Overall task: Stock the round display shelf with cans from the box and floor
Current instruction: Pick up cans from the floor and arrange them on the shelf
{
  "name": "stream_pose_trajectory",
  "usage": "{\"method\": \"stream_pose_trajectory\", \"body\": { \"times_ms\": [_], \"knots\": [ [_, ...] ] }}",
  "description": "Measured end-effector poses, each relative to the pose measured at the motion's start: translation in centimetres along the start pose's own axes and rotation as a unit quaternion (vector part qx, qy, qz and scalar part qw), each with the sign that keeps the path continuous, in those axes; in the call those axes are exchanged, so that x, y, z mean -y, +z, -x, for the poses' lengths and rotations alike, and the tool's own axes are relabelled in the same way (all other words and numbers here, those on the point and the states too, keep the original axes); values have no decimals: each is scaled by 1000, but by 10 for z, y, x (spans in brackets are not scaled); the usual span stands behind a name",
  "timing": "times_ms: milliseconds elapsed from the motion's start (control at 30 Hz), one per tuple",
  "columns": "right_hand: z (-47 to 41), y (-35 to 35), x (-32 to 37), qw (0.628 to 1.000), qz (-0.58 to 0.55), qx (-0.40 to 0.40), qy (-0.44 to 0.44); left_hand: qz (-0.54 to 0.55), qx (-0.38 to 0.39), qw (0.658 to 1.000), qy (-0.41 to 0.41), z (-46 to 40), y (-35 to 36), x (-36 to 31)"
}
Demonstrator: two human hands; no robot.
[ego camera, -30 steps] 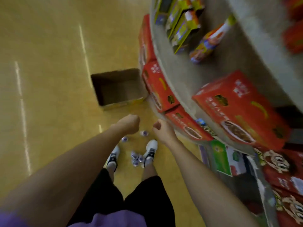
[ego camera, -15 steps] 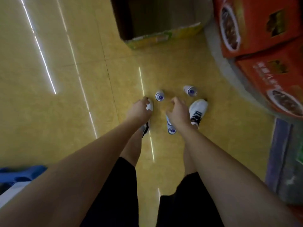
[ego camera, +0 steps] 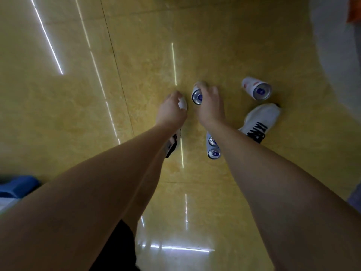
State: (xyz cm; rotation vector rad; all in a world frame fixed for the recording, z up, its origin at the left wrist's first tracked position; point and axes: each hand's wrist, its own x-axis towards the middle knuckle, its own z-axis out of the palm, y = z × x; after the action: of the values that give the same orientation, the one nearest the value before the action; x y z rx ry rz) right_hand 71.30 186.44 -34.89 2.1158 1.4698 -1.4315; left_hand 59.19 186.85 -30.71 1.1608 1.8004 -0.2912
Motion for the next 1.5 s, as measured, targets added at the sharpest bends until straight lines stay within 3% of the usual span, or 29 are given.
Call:
{"method": "stream_pose_trajectory", "body": {
  "times_ms": [233, 400, 600, 933, 1233, 1500],
  "knots": [
    [-26, 20, -3, 999, 31, 18, 11, -21, 19, 1000, 5, -23, 26, 16],
    [-9, -9, -2, 1000, 2, 25, -3, -33, 17, 999, 13, -6, 17, 8],
    [55, -93, 12, 999, -12, 27, -32, -42, 32, 998, 42, 43, -28, -25],
    [221, -311, 88, 999, 21, -5, -44, -50, 60, 986, 150, 172, -186, -160],
    [418, -507, 174, 985, -78, -95, -124, -117, 82, 929, 342, 332, -343, -309],
    [591, -625, 226, 942, -157, -242, -171, -81, 57, 834, 543, 475, -450, -413]
  ]
}}
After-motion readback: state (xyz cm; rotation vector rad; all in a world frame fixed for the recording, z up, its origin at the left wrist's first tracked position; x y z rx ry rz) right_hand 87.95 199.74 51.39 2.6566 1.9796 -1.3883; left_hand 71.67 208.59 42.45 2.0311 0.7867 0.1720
